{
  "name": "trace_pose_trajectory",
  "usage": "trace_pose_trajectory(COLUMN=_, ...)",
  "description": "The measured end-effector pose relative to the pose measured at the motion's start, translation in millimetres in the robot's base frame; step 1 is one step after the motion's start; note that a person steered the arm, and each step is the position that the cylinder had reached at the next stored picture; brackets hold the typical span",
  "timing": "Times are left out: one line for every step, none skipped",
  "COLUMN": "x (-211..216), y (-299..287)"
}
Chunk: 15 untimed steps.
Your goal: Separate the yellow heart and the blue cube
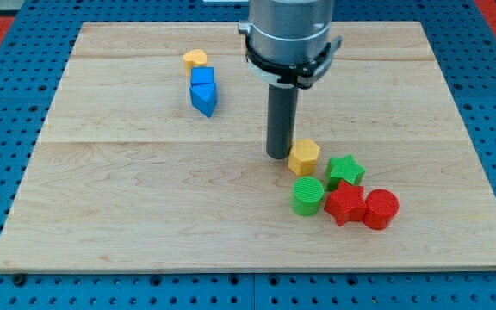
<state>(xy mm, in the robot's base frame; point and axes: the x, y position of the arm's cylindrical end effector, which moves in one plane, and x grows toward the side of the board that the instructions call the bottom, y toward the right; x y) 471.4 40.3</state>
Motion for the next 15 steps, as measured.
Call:
trace_pose_trajectory(x=21.4, y=27.3)
trace_pose_trajectory(x=-12.3, y=17.6)
trace_pose_trajectory(x=-80.1, y=15.7)
trace_pose_trajectory(x=-183.0, y=46.3)
trace_pose_trajectory(x=-269.2, y=-34.5)
trace_pose_trajectory(x=-270.8, y=-117.7)
trace_pose_trajectory(x=-223.4, y=-125.2)
trace_pose_trajectory(x=-183.0, y=-117.9)
trace_pose_trajectory(x=-140.9, y=-111.4)
trace_pose_trajectory(x=-118.1, y=-97.8)
trace_pose_trajectory(x=-140.8, y=-124.1)
trace_pose_trajectory(x=-205.6, y=-169.5)
trace_pose_trajectory(x=-158.9, y=-217.1)
trace_pose_trajectory(x=-113.8, y=-175.5)
trace_pose_trajectory(x=-69.2, y=-123.3)
